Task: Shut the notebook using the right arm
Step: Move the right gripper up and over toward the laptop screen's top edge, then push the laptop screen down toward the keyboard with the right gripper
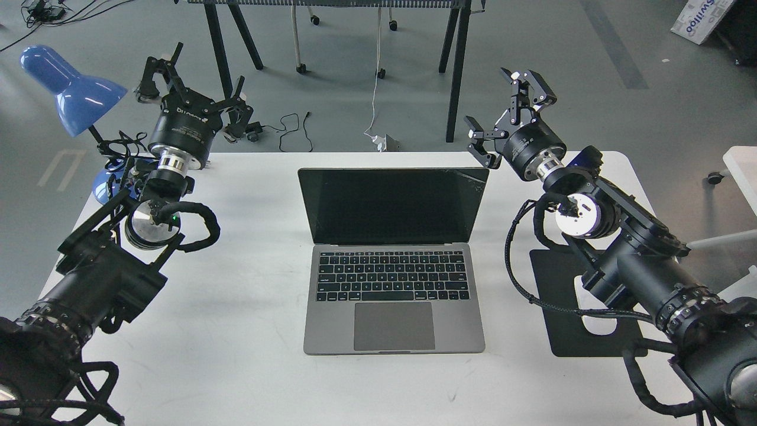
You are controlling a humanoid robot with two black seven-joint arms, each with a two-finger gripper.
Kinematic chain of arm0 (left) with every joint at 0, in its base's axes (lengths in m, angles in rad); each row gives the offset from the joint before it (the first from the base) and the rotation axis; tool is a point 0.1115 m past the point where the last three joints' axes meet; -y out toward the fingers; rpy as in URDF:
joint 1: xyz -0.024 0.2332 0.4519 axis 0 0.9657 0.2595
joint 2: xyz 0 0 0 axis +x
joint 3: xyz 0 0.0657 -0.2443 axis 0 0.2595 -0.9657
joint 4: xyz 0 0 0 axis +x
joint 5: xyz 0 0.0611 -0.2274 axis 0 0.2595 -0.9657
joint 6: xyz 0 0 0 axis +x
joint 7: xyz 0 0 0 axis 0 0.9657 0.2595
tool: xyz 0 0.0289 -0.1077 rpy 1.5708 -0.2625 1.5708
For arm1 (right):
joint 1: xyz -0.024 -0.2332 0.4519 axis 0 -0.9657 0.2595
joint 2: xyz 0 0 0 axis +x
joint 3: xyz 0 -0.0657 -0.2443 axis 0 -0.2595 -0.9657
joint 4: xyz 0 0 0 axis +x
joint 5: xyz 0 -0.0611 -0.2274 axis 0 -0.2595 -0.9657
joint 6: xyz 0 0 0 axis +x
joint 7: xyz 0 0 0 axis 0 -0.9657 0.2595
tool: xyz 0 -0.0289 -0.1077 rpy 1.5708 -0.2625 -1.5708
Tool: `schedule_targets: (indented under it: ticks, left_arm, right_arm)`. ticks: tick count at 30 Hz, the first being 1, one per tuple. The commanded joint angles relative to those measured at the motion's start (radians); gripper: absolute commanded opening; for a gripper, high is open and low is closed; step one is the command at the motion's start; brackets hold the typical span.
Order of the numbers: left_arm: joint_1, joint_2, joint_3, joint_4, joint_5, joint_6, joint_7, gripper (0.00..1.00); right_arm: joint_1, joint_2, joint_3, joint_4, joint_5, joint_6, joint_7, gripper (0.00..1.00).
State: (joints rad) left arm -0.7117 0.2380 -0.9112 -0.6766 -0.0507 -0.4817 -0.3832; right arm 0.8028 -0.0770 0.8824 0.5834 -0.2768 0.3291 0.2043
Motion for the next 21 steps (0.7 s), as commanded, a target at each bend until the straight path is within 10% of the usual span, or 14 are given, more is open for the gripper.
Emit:
schedule_targets:
  ticks: [1,21]
  left_arm:
    - [0.000,0.000,0.000,0.000,0.000,0.000,0.001,1.00]
    - [0.002,0.000,0.000,0.000,0.000,-0.006,0.001,1.00]
  right_arm:
    - [-0.005,0.000,-0.039,0.016,0.002,0.005,0.000,1.00]
    - [-0.221,-0.207,-0.149,0.354,-0.001,0.014,-0.003,1.00]
